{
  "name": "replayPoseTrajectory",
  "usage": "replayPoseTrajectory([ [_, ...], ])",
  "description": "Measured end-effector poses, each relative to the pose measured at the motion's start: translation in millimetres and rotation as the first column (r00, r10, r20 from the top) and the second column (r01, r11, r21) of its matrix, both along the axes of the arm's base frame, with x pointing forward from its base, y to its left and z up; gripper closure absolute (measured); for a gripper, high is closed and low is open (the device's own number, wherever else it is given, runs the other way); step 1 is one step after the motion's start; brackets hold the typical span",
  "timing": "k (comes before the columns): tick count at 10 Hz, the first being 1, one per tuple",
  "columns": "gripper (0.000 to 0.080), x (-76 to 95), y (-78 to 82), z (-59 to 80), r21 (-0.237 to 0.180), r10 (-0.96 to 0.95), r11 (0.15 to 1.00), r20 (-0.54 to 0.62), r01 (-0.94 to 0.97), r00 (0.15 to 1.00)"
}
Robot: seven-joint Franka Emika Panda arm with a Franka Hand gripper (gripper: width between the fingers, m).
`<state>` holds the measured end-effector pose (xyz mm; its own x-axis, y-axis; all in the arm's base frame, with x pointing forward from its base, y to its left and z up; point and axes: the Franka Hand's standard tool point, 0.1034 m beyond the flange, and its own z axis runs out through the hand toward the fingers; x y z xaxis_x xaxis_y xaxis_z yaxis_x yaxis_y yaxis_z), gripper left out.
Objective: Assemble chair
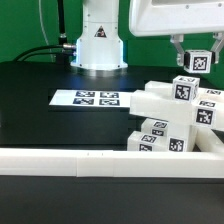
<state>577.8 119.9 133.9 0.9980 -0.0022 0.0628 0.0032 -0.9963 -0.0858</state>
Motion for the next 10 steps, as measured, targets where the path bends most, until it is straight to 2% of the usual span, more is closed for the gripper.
replayPoseTrajectory([
  [1,0.0519,-13.0,3.2,-3.2,-0.002,0.011,1.0,-0.016,-0.012,1.0],
  [3,0.0519,-15.1,0.5,-9.2,-0.005,0.009,1.0,-0.024,-0.009,1.0],
  [5,0.0519,-13.5,-1.5,-10.6,-0.006,0.004,1.0,-0.023,-0.004,1.0],
  [7,0.0519,-3.0,1.0,-9.4,-0.005,0.003,1.0,-0.019,-0.003,1.0],
  [10,0.0519,-1.7,-0.8,-11.8,-0.006,0.002,1.0,-0.017,-0.002,1.0],
])
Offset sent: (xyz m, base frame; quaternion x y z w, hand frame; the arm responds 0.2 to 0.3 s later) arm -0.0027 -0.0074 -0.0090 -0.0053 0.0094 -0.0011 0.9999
